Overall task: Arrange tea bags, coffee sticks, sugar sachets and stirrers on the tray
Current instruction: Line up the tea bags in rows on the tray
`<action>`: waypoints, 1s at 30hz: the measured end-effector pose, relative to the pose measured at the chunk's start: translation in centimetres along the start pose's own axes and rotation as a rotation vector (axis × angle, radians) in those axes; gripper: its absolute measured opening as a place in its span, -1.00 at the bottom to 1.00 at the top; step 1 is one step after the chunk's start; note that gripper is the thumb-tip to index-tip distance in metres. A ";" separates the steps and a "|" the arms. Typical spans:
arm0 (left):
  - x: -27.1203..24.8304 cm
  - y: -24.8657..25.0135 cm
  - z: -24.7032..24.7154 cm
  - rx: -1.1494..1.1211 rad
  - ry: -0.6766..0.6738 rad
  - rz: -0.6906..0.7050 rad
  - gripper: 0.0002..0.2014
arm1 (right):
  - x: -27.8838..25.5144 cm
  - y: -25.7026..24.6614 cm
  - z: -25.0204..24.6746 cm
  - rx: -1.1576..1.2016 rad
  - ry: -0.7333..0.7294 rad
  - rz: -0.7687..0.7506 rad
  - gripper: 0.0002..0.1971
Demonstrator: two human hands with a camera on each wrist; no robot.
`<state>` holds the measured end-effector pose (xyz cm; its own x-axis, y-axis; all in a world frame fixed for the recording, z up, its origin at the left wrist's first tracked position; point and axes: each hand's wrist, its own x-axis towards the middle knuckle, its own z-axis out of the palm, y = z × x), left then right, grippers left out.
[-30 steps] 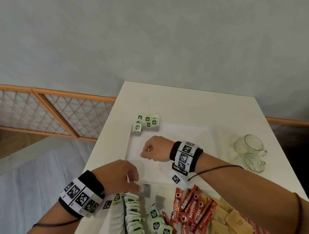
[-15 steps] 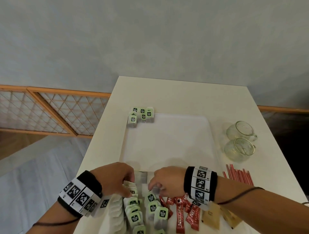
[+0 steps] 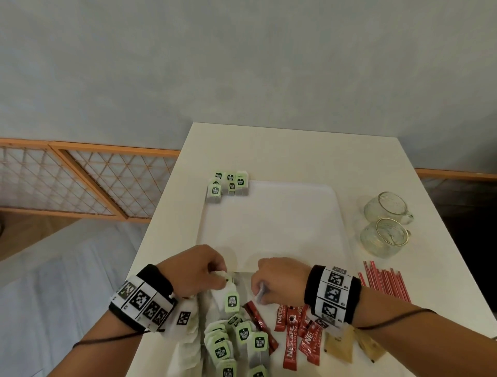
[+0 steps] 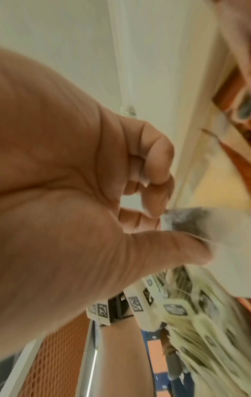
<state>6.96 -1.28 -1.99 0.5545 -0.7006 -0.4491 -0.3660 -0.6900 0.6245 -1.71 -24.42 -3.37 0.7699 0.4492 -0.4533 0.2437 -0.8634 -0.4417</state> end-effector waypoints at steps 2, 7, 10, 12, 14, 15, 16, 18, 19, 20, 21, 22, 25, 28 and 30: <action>0.4 0.2 -0.3 -0.056 0.062 0.018 -0.81 | -0.4 0.4 -0.8 0.044 0.054 0.005 -0.82; 1.3 0.1 -1.0 -0.238 0.142 0.015 -0.80 | -1.1 1.2 -2.8 0.167 0.183 0.023 -0.87; 1.8 0.2 -1.1 -0.387 0.122 0.020 -0.79 | -1.3 1.3 -4.1 0.296 0.279 0.035 -0.86; 1.9 0.5 -1.2 -0.499 0.107 0.029 -0.82 | -1.3 1.2 -4.6 0.431 0.335 0.021 -0.84; 2.1 0.8 -1.0 -0.642 0.087 0.006 -0.83 | -1.2 1.1 -4.9 0.588 0.375 -0.024 -0.86; 2.3 1.0 -0.9 -0.713 0.087 -0.023 -0.83 | -1.1 0.9 -5.0 0.636 0.395 -0.044 -0.87; 2.4 1.1 -0.7 -0.784 0.094 -0.053 -0.85 | -1.0 0.7 -5.2 0.660 0.421 -0.061 -0.87; 2.7 1.3 -0.6 -0.911 0.099 -0.095 -0.86 | -0.6 0.5 -5.4 0.688 0.481 -0.088 -0.86; 2.9 1.4 -0.5 -0.963 0.090 -0.109 -0.85 | -0.4 0.5 -5.4 0.705 0.513 -0.100 -0.85; 3.0 1.4 -0.5 -1.006 0.084 -0.125 -0.83 | -0.2 0.4 -5.5 0.726 0.548 -0.113 -0.85; 3.0 1.6 -0.5 -1.041 0.081 -0.140 -0.82 | 0.0 0.4 -5.5 0.742 0.590 -0.125 -0.84; 3.1 1.7 -0.6 -1.071 0.082 -0.158 -0.79 | 0.1 0.4 -5.6 0.749 0.635 -0.131 -0.83; 3.5 2.1 -0.6 -1.131 0.091 -0.200 -0.69 | 0.3 0.4 -5.7 0.744 0.718 -0.153 -0.80; 3.9 2.5 -0.5 -1.236 0.129 -0.232 -0.65 | 0.6 0.3 -5.1 0.700 0.691 -0.185 -0.80; 4.1 2.8 -0.5 -1.315 0.147 -0.236 -0.66 | 1.0 0.5 -4.3 0.653 0.667 -0.194 -0.77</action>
<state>8.55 -5.98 -1.80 0.6091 -0.5067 -0.6102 0.6872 -0.0470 0.7250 1.70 -25.40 -0.67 0.9777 0.1730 0.1191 0.1800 -0.3980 -0.8996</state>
